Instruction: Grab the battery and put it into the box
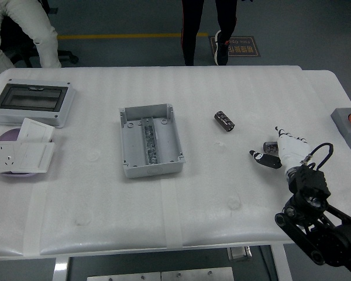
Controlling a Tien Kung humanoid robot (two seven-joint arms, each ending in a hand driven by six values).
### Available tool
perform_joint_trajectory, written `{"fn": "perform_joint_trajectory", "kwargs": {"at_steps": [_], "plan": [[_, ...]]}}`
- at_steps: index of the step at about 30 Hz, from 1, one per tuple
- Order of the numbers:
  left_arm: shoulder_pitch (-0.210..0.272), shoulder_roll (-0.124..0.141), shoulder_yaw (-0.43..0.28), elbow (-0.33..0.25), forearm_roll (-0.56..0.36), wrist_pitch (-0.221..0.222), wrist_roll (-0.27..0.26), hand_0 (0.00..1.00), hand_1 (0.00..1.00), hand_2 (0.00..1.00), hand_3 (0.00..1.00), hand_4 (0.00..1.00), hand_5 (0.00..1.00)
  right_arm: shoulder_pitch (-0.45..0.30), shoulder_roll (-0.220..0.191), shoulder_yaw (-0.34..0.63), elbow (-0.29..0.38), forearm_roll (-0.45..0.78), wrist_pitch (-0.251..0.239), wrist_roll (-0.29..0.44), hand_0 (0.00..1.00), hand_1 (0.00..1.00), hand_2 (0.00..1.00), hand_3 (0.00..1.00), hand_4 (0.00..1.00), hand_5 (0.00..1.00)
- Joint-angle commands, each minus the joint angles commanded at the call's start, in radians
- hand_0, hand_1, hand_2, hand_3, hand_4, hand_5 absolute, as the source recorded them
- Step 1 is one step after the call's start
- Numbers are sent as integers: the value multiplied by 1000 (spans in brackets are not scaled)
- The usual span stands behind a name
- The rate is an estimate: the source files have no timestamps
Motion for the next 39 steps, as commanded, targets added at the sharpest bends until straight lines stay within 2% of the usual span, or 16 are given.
{"fn": "perform_joint_trajectory", "kwargs": {"at_steps": [6,7,11,12,39], "plan": [[1,0,0,0,3,1,-3,541,561,512,479,30,2,-1,1,-1,-2,-3,-3,0,932,754,822,966,731,592],[1,0,1,0,2,1,-3,541,561,512,479,30,2,-1,1,-1,-3,-4,-3,0,912,724,802,943,665,549],[0,0,6,0,-1,1,-6,541,561,512,479,30,2,0,1,-3,-3,-6,-2,0,912,724,802,943,665,549],[0,1,8,0,-3,1,-7,541,560,512,479,32,2,0,2,-3,-3,-7,-2,0,884,705,779,897,596,513],[-3,1,21,-1,-11,8,-23,541,558,518,478,33,2,6,3,-9,-16,-29,-11,0,861,655,760,830,531,470]]}}
